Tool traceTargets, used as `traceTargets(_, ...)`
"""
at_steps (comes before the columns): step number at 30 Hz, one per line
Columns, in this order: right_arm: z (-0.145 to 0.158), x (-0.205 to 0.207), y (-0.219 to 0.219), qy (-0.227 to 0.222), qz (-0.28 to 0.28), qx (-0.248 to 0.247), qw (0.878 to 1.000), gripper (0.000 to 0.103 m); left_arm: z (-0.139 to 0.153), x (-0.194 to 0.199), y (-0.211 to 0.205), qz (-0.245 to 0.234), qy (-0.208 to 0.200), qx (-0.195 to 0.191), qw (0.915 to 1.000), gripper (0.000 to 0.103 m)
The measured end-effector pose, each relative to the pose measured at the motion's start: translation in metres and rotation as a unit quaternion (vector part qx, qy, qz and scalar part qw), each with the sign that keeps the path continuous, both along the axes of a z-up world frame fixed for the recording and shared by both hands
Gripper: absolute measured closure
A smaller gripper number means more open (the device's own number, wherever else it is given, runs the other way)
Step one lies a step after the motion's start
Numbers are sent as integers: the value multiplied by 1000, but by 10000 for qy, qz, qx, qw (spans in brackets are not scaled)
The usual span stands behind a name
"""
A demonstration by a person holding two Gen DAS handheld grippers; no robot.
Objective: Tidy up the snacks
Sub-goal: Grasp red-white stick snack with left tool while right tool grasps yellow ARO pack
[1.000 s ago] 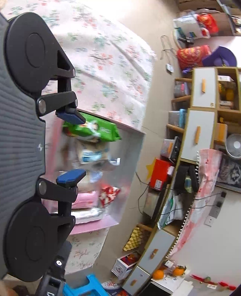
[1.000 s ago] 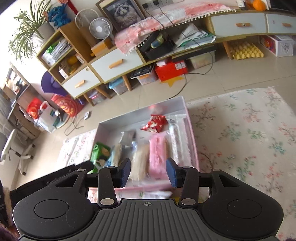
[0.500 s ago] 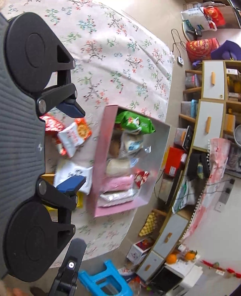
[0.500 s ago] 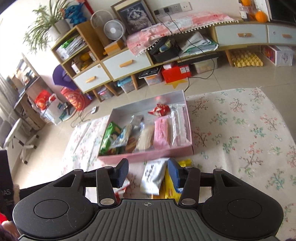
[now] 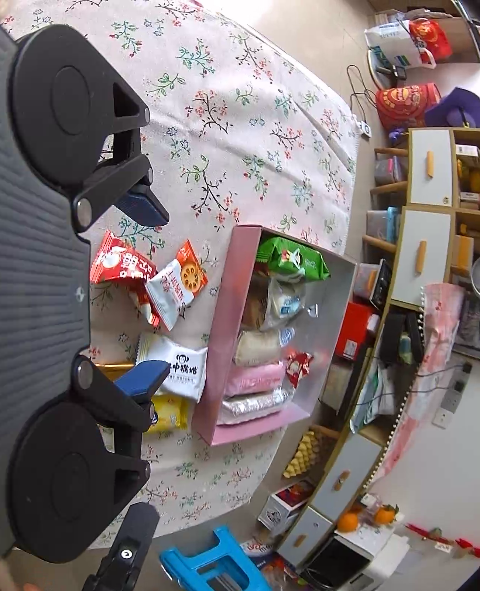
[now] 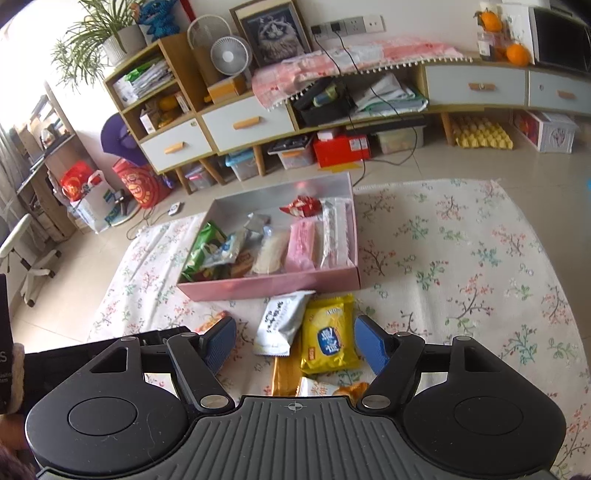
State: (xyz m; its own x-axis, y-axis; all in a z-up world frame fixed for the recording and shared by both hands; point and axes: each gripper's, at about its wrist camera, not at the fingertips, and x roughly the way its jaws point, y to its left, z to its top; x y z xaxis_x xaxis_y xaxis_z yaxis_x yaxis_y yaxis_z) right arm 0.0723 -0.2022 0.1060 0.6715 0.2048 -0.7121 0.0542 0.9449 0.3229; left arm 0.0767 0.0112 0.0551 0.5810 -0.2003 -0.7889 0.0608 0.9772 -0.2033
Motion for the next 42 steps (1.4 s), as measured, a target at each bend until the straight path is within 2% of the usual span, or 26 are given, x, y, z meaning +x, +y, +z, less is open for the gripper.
traceTargets(2, -3, 1, 0, 39, -22, -130, 9999, 18, -3, 0, 2, 3, 44, -2, 10000, 25)
traceTargets(11, -25, 4, -4, 372, 150, -469, 9981, 18, -15, 3, 7, -48, 290, -167, 9994, 20)
traceTargets(19, -46, 11, -13, 741, 49, -623, 9953, 18, -31, 15, 17, 140, 636, -350, 9973, 17)
traceTargets(23, -57, 16, -13, 915, -4, -768, 9928, 18, -33, 17, 19, 218, 604, -432, 9970, 17)
traceTargets(33, -70, 30, 2, 955, 175, -936, 9909, 18, -42, 31, 3, 105, 415, -63, 9991, 18)
traceTargets(38, -81, 40, 11, 960, 306, -1048, 9894, 18, -53, 39, -5, -26, 511, 212, 9985, 28)
traceTargets(39, -82, 42, 13, 954, 332, -1089, 9889, 18, -54, 40, -6, -24, 539, 249, 9982, 35)
traceTargets(41, -86, 46, 15, 933, 357, -1146, 9884, 18, -56, 41, -4, -43, 565, 253, 9981, 39)
traceTargets(42, -87, 48, 16, 918, 360, -1148, 9885, 18, -55, 42, -3, -48, 558, 256, 9981, 45)
